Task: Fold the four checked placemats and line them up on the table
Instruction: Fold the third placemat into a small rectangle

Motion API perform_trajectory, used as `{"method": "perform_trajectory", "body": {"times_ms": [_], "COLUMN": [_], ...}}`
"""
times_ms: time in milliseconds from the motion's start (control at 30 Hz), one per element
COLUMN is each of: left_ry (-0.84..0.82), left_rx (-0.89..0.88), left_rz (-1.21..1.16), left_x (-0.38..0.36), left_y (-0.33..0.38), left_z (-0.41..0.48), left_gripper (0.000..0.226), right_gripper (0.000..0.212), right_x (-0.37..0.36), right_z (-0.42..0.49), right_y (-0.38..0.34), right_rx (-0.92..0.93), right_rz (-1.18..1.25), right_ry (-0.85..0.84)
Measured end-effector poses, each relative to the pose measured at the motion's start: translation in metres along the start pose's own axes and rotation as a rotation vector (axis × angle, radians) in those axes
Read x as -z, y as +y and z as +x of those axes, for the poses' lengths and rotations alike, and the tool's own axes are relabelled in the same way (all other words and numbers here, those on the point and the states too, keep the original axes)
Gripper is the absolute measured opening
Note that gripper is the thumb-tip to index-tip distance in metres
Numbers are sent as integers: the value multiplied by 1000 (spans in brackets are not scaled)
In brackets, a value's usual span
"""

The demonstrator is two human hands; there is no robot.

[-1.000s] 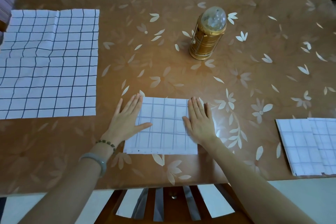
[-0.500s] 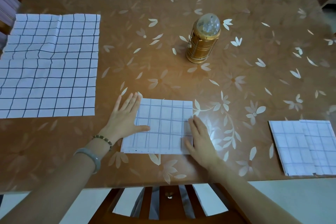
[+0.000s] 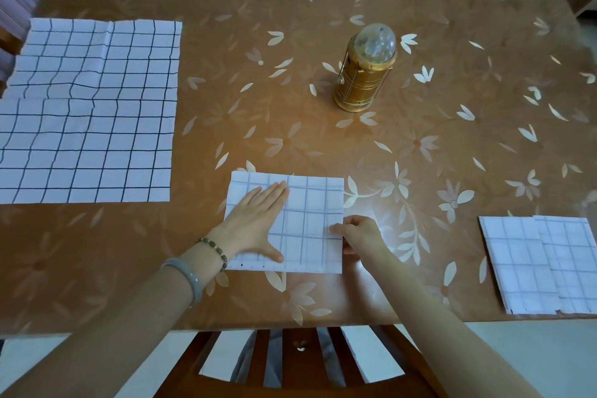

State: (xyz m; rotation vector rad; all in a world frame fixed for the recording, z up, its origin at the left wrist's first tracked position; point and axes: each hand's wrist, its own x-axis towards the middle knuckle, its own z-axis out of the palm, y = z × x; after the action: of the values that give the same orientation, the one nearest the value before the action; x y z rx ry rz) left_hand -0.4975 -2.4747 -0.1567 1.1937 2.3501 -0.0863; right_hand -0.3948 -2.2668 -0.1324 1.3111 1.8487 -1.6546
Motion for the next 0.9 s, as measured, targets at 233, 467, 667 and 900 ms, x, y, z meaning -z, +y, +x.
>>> {"method": "perform_trajectory", "body": {"times_ms": [233, 467, 667, 900], "left_ry": [21, 197, 462, 371], "left_rx": [17, -23, 464, 721], "left_rz": [3, -149, -1417, -1500], "left_x": [3, -8, 6, 18], "left_y": [1, -11, -38, -33], "left_z": [1, -6, -66, -58], "left_gripper": [142, 115, 19, 28], "right_gripper": [30, 22, 14, 12], "right_x": [-19, -81, -124, -165], "right_z": [-28, -56, -56, -39], "right_y": [-24, -42, -50, -41], "right_rx": [175, 419, 438, 345], "right_rz": [-31, -247, -255, -312], "right_ry": [26, 18, -67, -104]}}
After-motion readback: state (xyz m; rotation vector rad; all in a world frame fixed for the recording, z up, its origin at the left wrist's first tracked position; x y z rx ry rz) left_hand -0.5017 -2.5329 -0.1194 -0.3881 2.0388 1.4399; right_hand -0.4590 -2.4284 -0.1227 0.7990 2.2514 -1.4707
